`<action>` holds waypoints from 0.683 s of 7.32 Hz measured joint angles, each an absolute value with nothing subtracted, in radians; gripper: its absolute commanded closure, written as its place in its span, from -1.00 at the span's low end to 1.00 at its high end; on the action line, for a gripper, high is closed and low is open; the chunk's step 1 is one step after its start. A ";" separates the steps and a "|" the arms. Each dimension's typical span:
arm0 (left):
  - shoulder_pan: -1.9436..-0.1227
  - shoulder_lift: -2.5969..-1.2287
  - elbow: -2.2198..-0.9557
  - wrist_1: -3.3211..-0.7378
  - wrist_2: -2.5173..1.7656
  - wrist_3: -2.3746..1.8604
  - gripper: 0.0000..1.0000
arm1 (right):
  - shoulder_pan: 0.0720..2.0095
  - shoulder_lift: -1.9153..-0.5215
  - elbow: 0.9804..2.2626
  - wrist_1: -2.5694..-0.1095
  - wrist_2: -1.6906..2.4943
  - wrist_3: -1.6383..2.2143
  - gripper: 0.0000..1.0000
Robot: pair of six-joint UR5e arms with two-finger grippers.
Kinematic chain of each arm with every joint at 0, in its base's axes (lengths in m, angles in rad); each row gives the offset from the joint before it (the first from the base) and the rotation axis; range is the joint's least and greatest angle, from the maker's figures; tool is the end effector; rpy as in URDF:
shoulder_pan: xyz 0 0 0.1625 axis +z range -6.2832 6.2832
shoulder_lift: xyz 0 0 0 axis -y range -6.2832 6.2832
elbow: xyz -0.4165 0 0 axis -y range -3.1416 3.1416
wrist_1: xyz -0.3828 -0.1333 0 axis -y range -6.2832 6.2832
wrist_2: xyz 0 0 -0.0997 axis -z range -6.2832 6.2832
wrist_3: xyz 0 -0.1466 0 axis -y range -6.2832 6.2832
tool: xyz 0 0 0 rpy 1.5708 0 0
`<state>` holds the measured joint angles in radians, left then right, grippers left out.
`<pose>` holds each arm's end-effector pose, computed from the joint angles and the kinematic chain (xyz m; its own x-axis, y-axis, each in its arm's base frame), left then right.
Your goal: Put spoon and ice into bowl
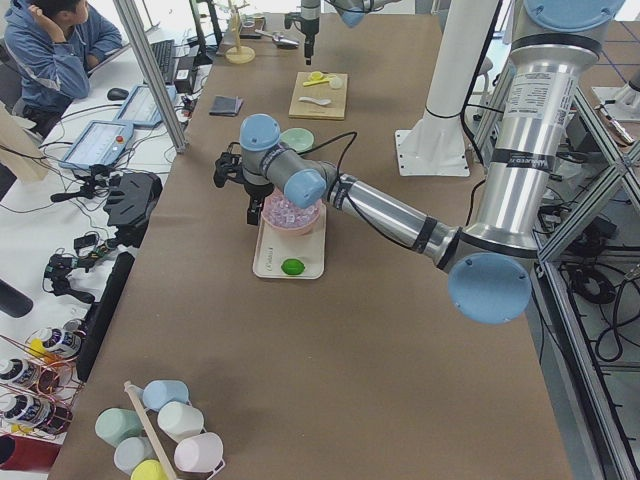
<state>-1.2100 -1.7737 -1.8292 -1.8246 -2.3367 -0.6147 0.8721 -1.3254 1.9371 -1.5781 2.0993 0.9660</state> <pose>0.1720 -0.5457 0.4145 0.5735 0.1479 -0.8057 0.0786 0.9691 0.2338 -0.3202 -0.4735 0.3942 0.7066 0.0777 0.7034 -0.0914 0.9957 -0.0182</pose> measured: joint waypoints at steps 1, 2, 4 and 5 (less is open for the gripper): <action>-1.165 -1.801 -1.827 -1.823 -2.291 -0.632 -0.94 | 0.835 -1.312 1.893 -1.516 2.079 1.027 -0.63; -1.130 -1.818 -1.826 -1.822 -2.259 -0.641 -0.94 | 0.808 -1.296 1.838 -1.439 2.069 1.097 -0.60; -1.064 -1.844 -1.824 -1.822 -2.199 -0.651 -0.94 | 0.765 -1.261 1.746 -1.353 2.038 1.174 -0.50; -1.039 -1.853 -1.822 -1.822 -2.184 -0.663 -0.94 | 0.751 -1.254 1.726 -1.343 2.026 1.182 -0.43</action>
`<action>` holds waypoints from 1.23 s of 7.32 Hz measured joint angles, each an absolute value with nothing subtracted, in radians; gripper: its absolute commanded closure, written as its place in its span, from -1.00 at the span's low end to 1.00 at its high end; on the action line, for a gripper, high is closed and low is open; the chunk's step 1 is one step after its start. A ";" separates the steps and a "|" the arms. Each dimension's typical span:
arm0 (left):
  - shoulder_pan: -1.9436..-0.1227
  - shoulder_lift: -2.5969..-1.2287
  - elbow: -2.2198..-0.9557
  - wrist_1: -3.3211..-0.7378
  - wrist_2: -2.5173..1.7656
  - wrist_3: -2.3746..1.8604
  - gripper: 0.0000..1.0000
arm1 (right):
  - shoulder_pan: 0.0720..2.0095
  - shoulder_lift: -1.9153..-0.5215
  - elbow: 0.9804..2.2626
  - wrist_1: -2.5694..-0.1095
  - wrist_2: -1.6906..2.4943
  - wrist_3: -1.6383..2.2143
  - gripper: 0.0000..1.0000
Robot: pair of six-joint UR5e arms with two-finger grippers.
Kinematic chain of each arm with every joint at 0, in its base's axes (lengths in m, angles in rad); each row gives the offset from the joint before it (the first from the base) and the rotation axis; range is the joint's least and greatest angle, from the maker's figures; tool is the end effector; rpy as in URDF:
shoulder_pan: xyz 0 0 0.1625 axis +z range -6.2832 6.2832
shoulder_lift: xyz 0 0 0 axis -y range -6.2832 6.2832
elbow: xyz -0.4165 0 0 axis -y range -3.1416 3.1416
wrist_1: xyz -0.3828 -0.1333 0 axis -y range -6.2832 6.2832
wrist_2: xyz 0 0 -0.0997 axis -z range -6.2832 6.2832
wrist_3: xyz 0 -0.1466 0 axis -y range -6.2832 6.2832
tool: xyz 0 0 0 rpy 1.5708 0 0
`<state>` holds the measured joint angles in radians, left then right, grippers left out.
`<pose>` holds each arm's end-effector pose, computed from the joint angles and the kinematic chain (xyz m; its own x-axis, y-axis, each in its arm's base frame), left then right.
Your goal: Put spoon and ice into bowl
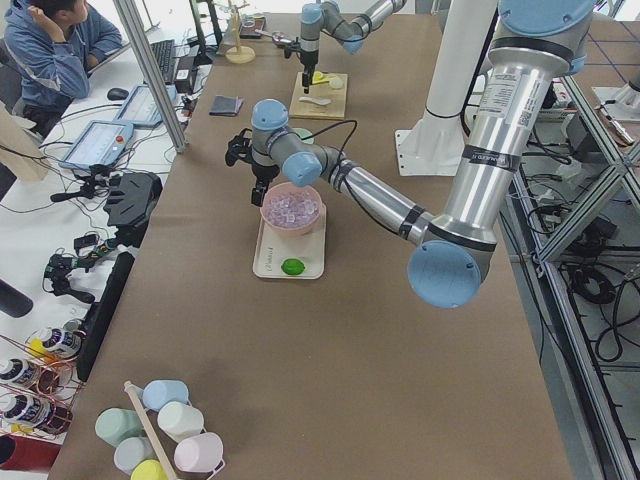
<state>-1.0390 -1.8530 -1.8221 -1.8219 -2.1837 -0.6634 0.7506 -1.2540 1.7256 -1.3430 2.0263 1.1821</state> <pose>0.2625 -0.5427 0.3823 0.6141 0.2272 -0.7558 0.0245 0.9517 0.3060 -0.4151 -0.4813 0.4209 0.6715 0.1609 0.7233 -0.1631 0.9843 -0.0675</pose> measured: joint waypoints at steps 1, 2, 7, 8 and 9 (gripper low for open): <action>-1.024 -1.858 -1.821 -1.823 -2.177 -0.675 -0.94 | 0.737 -1.252 1.714 -1.339 2.020 1.186 -0.37; -1.015 -1.861 -1.821 -1.823 -2.170 -0.681 -0.94 | 0.728 -1.251 1.707 -1.338 2.017 1.187 -0.35; -0.992 -1.864 -1.818 -1.825 -2.129 -0.689 -0.94 | 0.716 -1.250 1.693 -1.338 2.014 1.189 -0.13; -0.991 -1.864 -1.815 -1.825 -2.129 -0.688 -0.94 | 0.716 -1.248 1.690 -1.338 2.014 1.189 -0.01; -0.991 -1.864 -1.812 -1.825 -2.129 -0.687 -0.94 | 0.716 -1.245 1.690 -1.339 2.014 1.194 0.34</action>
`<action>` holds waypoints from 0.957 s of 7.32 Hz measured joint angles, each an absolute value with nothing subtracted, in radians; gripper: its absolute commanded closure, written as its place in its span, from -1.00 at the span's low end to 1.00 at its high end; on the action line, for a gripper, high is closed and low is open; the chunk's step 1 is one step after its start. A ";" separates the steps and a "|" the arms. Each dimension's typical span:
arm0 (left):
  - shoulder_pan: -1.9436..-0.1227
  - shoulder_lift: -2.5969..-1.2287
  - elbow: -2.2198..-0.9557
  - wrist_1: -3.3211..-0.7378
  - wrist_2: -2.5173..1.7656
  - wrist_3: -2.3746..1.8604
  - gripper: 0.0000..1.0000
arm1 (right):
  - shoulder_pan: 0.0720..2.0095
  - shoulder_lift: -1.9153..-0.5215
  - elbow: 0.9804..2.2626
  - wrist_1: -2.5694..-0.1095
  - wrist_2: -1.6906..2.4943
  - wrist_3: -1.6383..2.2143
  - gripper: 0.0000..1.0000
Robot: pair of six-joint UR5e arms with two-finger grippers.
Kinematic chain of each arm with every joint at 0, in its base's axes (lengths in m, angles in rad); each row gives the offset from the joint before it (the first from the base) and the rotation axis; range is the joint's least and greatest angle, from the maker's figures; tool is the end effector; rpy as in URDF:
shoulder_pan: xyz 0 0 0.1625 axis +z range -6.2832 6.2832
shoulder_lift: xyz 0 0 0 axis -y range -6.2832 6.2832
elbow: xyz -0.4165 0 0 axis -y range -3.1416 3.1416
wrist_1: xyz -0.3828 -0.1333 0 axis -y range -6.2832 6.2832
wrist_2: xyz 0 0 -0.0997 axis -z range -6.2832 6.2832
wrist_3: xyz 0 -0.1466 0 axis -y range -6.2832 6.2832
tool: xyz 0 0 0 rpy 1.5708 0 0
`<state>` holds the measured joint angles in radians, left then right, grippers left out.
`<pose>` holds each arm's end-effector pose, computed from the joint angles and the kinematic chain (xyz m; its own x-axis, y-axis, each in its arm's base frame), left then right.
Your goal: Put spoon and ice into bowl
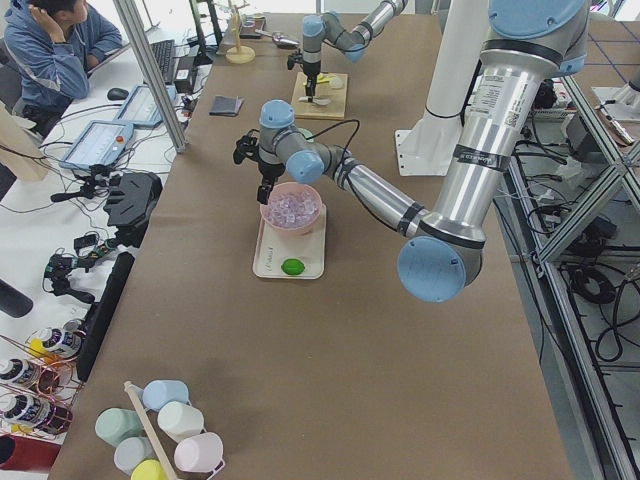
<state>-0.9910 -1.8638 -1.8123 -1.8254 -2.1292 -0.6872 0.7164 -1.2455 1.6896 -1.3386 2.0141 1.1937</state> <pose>0.2867 -0.5393 0.3831 0.6340 0.2285 -0.7388 0.0211 0.9499 0.3119 -0.4360 -0.4730 0.4336 0.6907 0.1604 0.7051 -0.1467 0.9859 -0.0805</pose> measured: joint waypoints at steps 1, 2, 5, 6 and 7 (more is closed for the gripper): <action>-0.991 -1.864 -1.811 -1.825 -2.129 -0.687 -0.94 | 0.716 -1.243 1.689 -1.339 2.014 1.203 0.92; -0.991 -1.864 -1.811 -1.825 -2.129 -0.687 -0.94 | 0.716 -1.243 1.689 -1.338 2.014 1.211 1.00; -0.986 -1.864 -1.810 -1.825 -2.129 -0.690 -0.94 | 0.716 -1.239 1.690 -1.338 2.014 1.216 1.00; -0.980 -1.865 -1.811 -1.825 -2.123 -0.703 -0.93 | 0.719 -1.228 1.692 -1.340 2.017 1.224 1.00; -0.965 -1.865 -1.815 -1.825 -2.100 -0.720 -0.87 | 0.723 -1.203 1.693 -1.344 2.022 1.243 1.00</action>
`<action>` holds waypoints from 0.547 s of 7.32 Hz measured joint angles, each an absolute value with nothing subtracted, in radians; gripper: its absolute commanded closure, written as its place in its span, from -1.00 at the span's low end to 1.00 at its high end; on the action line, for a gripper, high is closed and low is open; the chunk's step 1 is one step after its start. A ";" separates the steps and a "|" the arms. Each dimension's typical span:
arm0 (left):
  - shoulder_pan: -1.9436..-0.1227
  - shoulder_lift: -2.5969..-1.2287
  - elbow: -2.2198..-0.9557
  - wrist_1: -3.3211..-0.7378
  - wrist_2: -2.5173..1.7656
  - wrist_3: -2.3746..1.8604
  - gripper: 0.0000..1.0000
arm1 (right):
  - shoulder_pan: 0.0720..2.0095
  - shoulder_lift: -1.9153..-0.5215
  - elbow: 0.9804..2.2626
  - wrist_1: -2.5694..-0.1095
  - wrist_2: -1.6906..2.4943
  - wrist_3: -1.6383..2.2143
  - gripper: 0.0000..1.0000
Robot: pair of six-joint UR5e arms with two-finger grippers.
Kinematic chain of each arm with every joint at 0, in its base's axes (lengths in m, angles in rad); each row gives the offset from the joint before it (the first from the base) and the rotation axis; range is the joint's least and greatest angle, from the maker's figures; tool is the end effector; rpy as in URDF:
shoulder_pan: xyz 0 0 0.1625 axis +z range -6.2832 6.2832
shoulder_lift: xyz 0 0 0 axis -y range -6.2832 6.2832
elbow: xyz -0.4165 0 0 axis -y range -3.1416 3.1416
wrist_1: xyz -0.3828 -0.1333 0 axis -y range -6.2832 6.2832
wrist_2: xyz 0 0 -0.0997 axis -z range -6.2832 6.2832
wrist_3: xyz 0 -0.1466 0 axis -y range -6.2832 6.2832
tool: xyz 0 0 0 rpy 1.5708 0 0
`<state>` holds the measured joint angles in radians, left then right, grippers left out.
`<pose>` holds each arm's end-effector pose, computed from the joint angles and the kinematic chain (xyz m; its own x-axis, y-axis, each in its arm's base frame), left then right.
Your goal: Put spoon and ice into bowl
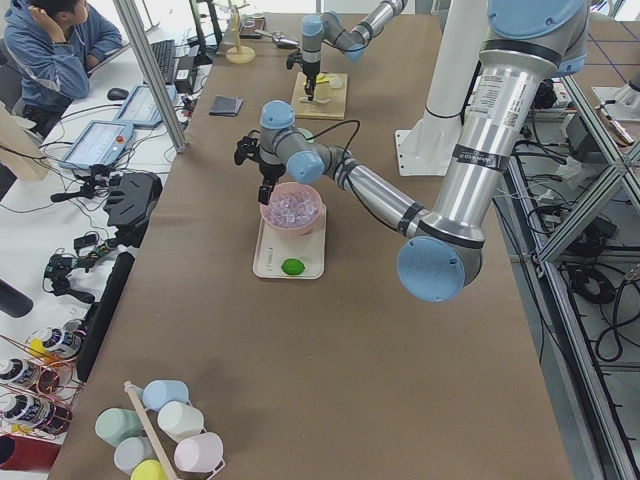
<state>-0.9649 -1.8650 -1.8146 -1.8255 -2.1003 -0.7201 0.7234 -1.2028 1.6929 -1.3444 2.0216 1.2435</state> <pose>0.2985 -0.5348 0.3827 0.6429 0.2113 -0.7362 0.0322 0.9529 0.3016 -0.4408 -0.4819 0.4050 0.6578 0.1949 0.7275 -0.1794 0.9787 -0.1000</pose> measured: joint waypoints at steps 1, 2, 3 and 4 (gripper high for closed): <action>-0.942 -1.865 -1.816 -1.826 -2.065 -0.730 -0.83 | 0.729 -1.172 1.693 -1.351 2.024 1.268 1.00; -0.917 -1.864 -1.814 -1.826 -2.040 -0.733 -0.72 | 0.732 -1.142 1.692 -1.354 2.024 1.298 1.00; -0.894 -1.864 -1.812 -1.826 -2.028 -0.733 -0.60 | 0.733 -1.111 1.689 -1.358 2.025 1.337 1.00; -0.874 -1.864 -1.808 -1.826 -2.023 -0.733 -0.45 | 0.731 -1.070 1.680 -1.369 2.025 1.385 1.00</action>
